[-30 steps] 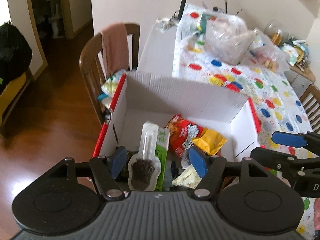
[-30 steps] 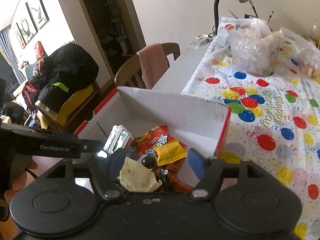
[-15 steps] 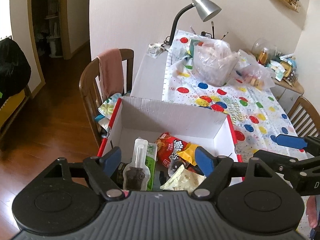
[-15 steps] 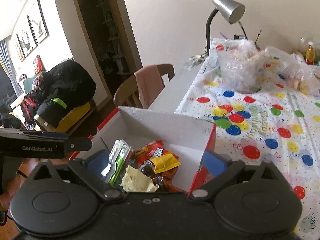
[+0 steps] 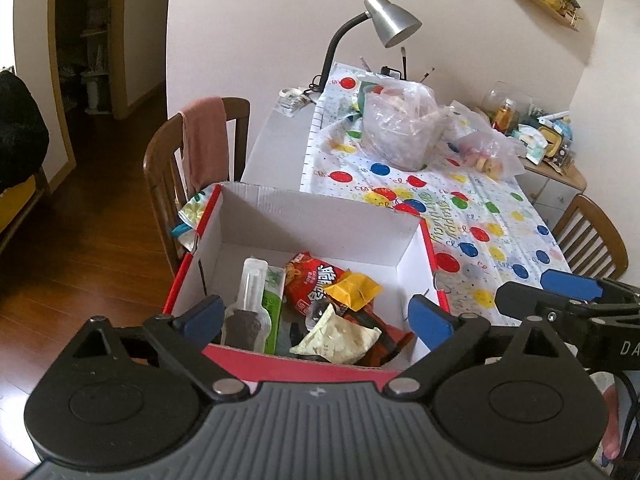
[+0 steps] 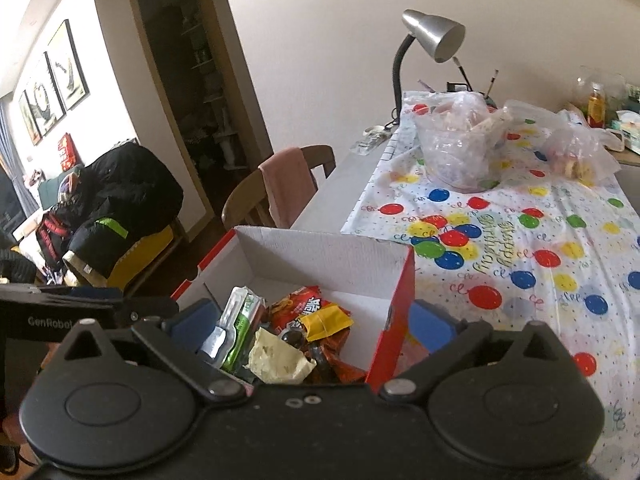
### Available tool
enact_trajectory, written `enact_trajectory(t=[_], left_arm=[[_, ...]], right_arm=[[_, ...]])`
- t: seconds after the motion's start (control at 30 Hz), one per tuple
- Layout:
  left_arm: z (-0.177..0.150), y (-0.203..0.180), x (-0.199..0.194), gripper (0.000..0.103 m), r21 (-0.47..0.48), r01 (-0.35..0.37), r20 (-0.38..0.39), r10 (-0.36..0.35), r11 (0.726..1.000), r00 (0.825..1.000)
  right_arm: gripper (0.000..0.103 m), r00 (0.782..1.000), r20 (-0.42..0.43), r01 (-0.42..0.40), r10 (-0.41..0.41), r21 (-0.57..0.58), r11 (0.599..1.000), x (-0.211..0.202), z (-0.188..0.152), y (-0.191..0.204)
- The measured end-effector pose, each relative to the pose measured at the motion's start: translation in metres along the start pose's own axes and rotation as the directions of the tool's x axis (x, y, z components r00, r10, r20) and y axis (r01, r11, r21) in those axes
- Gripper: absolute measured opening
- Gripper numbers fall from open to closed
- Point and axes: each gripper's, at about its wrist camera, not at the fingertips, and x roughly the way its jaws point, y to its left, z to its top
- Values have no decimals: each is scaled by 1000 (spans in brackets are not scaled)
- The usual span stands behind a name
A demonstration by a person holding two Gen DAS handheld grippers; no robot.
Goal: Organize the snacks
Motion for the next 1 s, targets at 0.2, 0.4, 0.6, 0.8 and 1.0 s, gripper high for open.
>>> enact_trajectory(t=[0.2, 0.4, 0.6, 0.8, 1.0], left_arm=[[-5, -3, -7, 99, 4, -14, 13, 14, 1000, 1000], [-7, -10, -17, 99, 8, -37, 32, 37, 999, 999], [-6, -12, -21, 99, 8, -40, 43, 40, 999, 998], [-4, -13, -23, 99, 15, -48, 52, 47, 999, 998], [-4, -15, -22, 99, 17, -44, 49, 43, 999, 998]], right_arm=[[103, 1000, 22, 7, -8, 34, 999, -13, -12, 1], [103, 999, 29, 15, -16, 60, 998, -22, -20, 0], [103, 997, 61, 41, -44, 55, 998, -30, -21, 3], [103, 997, 57, 49, -53, 72, 996, -32, -22, 1], [103, 996, 52, 73, -77, 82, 994, -31, -22, -1]])
